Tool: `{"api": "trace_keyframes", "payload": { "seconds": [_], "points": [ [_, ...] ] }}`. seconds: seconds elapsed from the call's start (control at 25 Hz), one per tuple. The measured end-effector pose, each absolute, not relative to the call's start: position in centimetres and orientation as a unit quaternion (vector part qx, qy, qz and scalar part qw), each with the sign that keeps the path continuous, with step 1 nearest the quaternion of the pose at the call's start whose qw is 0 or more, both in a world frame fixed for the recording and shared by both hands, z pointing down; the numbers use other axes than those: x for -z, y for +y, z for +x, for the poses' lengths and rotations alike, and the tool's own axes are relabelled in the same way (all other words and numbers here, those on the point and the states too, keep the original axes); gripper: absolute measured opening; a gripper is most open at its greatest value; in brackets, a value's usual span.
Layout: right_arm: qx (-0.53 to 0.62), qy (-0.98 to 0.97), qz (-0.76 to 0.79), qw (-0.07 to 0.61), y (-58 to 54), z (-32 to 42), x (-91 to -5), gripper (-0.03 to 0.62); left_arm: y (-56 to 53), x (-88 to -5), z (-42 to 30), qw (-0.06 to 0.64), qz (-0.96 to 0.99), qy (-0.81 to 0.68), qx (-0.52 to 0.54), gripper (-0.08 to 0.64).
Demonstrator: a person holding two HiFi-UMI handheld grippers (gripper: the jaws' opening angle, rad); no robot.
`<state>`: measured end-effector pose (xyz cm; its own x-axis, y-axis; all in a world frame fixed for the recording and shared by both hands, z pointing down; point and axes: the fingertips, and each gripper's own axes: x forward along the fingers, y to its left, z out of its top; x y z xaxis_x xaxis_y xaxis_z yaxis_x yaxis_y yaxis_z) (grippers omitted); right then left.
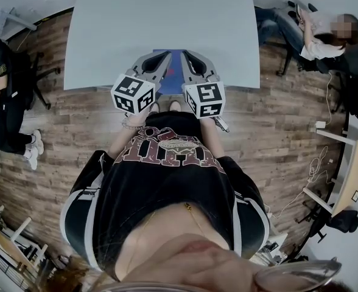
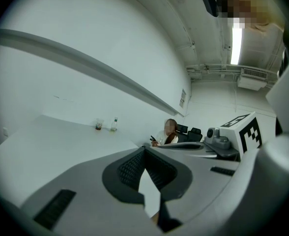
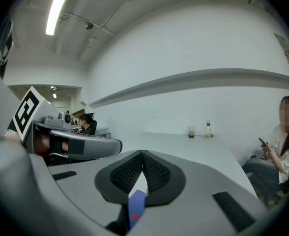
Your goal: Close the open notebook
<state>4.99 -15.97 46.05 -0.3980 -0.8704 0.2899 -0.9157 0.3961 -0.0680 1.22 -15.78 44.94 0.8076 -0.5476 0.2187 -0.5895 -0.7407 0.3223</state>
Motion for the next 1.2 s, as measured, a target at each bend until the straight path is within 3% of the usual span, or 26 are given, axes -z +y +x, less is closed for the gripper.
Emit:
{"api": "trace_keyframes", "payload": {
  "seconds": [0.52, 1.2],
  "points": [
    [-0.082, -0.837, 0.536, 0.067, -15.5, 4.6, -41.8, 0.018, -15.4, -41.3, 1.2, 0.170, 0.936, -0.307, -0.026, 0.046],
    [-0.076, -0.838, 0.536, 0.070, -14.7, 5.2, -41.4, 0.018, -14.8, -41.5, 2.0, 0.158, 0.937, -0.308, -0.038, 0.046]
  ]
}}
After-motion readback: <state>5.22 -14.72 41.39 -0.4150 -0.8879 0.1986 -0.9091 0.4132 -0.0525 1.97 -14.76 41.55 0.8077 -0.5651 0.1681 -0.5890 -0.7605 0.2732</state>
